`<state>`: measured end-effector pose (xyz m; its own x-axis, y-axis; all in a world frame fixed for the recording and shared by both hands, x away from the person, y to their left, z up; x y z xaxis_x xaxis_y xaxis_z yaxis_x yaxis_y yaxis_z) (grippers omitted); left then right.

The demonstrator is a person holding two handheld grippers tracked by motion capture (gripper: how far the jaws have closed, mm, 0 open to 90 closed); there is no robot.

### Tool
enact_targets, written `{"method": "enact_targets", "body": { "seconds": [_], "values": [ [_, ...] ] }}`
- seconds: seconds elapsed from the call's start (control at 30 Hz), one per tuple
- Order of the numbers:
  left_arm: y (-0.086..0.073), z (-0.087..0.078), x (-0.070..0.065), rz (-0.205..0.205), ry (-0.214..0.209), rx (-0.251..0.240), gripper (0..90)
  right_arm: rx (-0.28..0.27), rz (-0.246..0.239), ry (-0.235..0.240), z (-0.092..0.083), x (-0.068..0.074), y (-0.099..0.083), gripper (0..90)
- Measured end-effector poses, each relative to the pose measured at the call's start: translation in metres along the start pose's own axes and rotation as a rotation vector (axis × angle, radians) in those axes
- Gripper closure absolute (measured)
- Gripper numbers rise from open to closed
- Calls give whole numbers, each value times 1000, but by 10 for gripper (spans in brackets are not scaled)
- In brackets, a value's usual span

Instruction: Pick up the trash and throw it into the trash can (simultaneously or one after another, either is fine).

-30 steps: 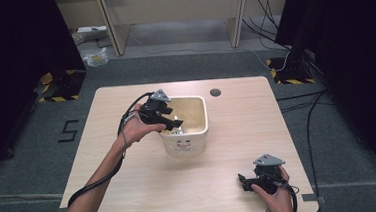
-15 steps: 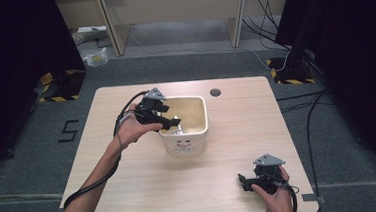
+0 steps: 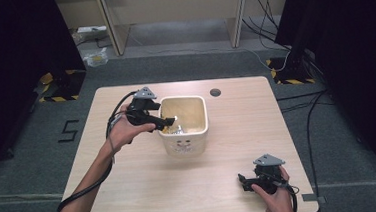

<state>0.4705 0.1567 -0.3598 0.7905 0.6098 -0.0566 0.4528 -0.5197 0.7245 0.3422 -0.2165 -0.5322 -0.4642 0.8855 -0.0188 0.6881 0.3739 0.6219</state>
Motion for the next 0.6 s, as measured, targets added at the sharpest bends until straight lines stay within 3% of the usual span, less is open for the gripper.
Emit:
{"method": "enact_targets", "body": {
  "seconds": [0.3, 0.6],
  "values": [
    [-7, -12, 3, -3, 9, -19, 164, 0, 0, 0, 0, 0, 0, 10],
    [-19, -24, 13, -33, 40, -45, 164, 0, 0, 0, 0, 0, 0, 9]
  ]
}}
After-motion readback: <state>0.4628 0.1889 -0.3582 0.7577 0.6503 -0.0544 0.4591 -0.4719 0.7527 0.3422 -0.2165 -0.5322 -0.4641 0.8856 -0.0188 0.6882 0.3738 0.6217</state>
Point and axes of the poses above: each handheld gripper's, and its own axes: z roughly forward along the jaws, y roughly out of its top, x roughly to its left, the point moved 2 cm from there along z, roughly forward along the jaws, and after that the axes turned 6 degrees about x, right-handed, at the moved point
